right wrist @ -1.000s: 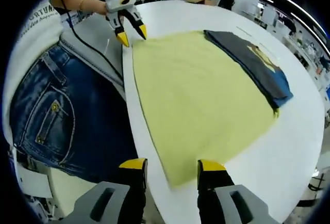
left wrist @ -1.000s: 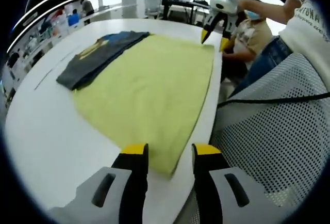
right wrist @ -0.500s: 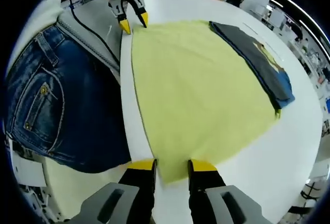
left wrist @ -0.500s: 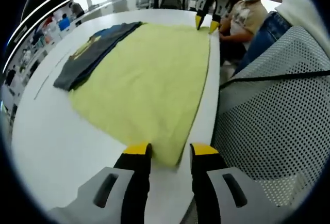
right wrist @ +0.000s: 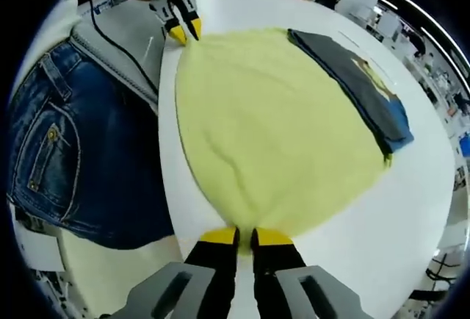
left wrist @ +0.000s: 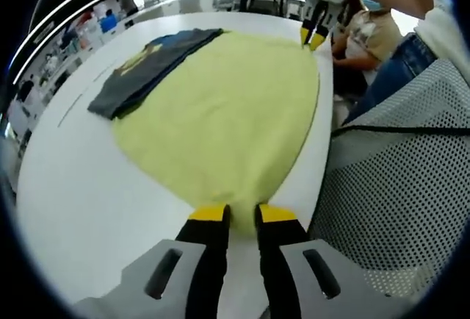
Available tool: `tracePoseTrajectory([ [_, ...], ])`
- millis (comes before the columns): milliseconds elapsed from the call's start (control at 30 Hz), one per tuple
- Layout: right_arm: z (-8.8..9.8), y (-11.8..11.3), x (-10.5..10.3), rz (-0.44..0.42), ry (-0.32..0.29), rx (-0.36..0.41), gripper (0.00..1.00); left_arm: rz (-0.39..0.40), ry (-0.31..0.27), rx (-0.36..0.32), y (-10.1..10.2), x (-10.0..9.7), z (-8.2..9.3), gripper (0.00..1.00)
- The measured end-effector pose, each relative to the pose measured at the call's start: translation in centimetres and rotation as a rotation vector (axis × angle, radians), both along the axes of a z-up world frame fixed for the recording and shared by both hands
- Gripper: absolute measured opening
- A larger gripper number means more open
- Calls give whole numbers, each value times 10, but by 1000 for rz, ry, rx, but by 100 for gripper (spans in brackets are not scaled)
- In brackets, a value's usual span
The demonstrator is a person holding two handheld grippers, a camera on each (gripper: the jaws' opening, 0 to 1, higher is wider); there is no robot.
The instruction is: Fold the garment on the visible template until the final outline fits inside the template.
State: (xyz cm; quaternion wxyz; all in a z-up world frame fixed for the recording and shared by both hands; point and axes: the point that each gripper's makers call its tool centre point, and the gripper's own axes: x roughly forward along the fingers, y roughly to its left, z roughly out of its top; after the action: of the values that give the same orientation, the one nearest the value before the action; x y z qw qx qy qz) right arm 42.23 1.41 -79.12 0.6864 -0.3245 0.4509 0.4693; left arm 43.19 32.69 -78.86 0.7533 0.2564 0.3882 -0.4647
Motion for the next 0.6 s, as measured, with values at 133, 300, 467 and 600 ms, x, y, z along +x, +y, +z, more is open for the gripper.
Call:
tracePoseTrajectory([
  [133,0,0,2,-14,3,13,0,3,-16,6,-1,2,0,5],
  [300,1,0,3,-26,-8,22,0,-1,-24,6,-2,3,4,2],
  [467,13,2,6,-48,-28,55,0,37,-38,-1,0,7,18,2],
  [600,24,1,6,-63,-36,79,0,61,-51,-26,1,9,29,2],
])
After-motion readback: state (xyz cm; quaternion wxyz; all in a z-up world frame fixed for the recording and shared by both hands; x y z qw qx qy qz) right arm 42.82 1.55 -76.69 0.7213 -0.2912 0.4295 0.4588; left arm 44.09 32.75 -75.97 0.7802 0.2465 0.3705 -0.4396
